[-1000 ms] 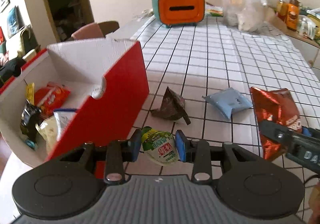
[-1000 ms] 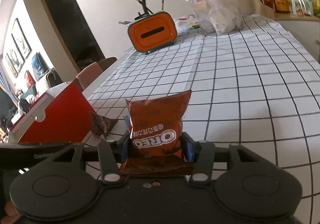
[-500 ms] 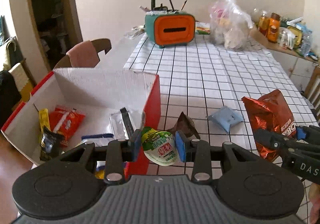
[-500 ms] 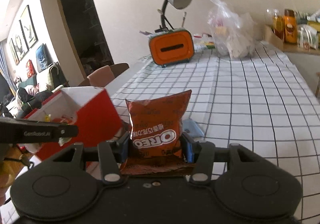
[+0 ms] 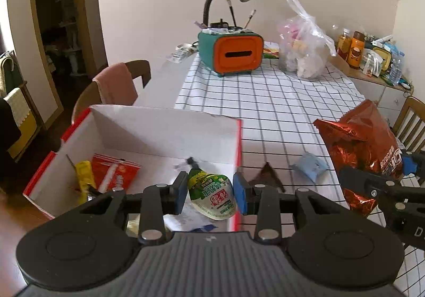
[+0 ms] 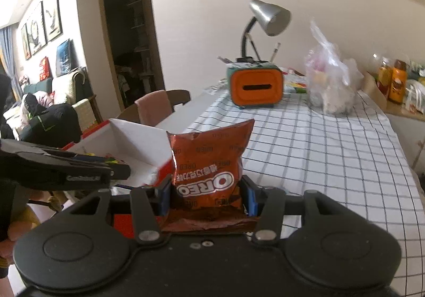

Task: Organize snacks
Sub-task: 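Carry the jelly cup and Oreo bag over the red box with both tools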

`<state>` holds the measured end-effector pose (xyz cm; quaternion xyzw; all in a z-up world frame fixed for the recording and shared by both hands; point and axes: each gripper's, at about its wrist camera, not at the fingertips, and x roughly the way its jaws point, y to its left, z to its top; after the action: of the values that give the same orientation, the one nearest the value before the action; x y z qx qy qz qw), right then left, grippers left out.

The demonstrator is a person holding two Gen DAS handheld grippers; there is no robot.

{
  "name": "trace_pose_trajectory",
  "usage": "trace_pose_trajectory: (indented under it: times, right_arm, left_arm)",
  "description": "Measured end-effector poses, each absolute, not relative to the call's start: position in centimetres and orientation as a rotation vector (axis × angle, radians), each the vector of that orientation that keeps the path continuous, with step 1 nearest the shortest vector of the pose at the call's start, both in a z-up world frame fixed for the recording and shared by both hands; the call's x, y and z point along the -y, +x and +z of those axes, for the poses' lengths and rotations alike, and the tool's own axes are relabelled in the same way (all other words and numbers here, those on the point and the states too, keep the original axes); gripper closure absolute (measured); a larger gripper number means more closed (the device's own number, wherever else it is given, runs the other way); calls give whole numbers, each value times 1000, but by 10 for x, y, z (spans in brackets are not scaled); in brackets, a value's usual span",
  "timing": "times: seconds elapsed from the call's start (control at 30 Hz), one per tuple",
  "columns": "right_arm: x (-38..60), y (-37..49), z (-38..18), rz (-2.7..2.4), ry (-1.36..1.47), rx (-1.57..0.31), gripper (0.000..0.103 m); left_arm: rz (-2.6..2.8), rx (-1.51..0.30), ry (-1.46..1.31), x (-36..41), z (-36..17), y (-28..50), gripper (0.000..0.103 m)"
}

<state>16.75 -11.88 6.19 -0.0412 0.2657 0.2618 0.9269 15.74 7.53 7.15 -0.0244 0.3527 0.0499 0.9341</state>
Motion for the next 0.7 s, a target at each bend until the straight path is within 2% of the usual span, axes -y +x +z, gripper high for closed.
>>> trace_pose_trajectory:
  times: [0.3,0.7]
  right_arm:
    - [47,170,63,578,-126,-567,53]
    - [-32,185,38,605,-190,-644,53]
  left_arm:
    - [150,-716,-32,-133,73,149,67]
    - [211,-759,-37,-201,54,159,67]
